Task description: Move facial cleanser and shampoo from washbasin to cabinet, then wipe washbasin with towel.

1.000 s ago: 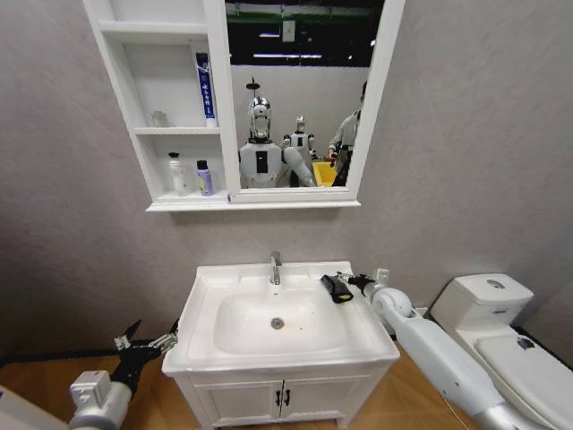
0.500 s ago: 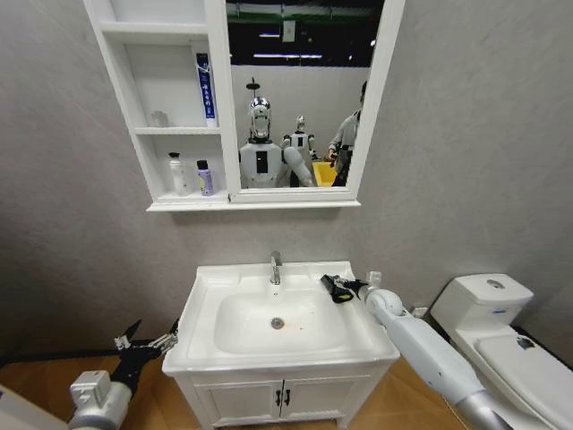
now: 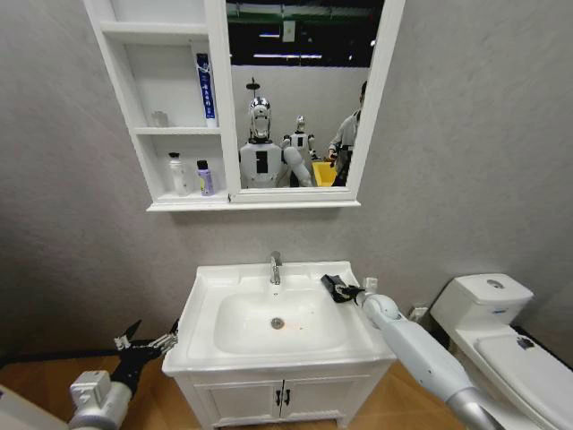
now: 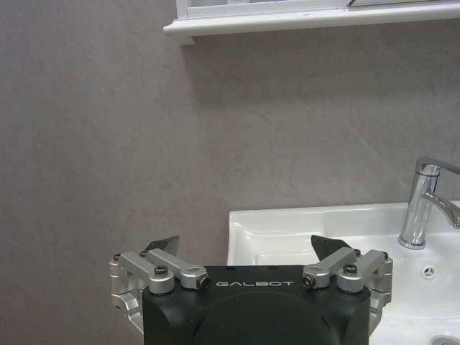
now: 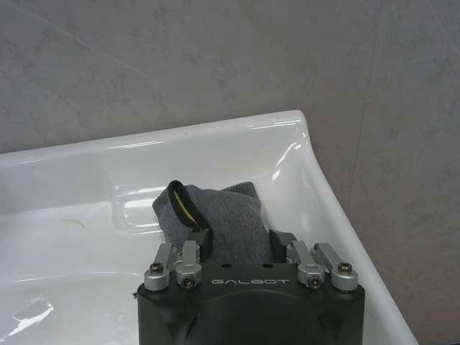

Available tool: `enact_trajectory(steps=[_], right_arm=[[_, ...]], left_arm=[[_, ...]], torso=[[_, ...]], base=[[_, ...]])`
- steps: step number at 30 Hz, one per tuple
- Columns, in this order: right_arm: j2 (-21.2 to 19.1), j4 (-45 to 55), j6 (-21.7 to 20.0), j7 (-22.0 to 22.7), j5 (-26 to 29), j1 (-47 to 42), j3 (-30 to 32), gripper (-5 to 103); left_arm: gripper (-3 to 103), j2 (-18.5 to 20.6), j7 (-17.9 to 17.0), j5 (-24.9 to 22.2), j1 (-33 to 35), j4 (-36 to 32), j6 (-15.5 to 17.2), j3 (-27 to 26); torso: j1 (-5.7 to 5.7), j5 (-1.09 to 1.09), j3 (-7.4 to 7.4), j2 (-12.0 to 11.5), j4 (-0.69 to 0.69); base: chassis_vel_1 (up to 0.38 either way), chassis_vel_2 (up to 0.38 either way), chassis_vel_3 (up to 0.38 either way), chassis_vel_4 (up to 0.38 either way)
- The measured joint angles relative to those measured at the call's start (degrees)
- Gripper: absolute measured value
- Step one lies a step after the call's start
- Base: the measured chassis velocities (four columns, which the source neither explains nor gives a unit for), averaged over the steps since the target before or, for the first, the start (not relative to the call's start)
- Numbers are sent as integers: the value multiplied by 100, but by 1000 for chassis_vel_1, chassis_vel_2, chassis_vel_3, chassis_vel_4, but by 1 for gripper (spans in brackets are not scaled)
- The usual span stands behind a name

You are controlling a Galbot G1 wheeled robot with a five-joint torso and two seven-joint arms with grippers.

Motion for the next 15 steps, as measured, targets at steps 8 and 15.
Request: enact_trajectory(steps=[8,15], right_arm=[[21,-7,0,16,-11,-78,4,21],[8,144,10,49,-11,-169,68,1]], left_arm=[[100,0,0,0,0,0,0,0],[100,0,0,0,0,0,0,0]], torso=[[0,-1,0,0,0],[0,1,0,0,-2]], base=[[0,0,0,0],[0,0,0,0]])
